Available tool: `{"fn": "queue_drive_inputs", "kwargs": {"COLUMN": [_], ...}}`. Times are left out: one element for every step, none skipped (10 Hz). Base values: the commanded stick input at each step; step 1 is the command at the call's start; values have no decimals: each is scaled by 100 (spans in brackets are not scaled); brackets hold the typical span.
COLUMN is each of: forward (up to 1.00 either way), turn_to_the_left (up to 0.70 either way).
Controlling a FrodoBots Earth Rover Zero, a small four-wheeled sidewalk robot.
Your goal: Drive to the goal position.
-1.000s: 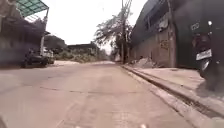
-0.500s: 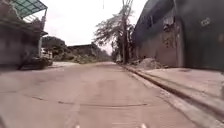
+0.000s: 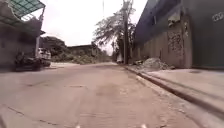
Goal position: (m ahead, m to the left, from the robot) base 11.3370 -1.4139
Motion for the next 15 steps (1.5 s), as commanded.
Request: {"fn": "queue_drive_inputs", "kwargs": {"forward": [100, 100, 100, 100, 100, 100, 100, 100, 100, 100, 100, 100, 100, 100, 100], "turn_to_the_left": [0, 0, -8, -22, -34, -34, -2, 0, 0, 0, 0, 0, 0, 0, 0]}}
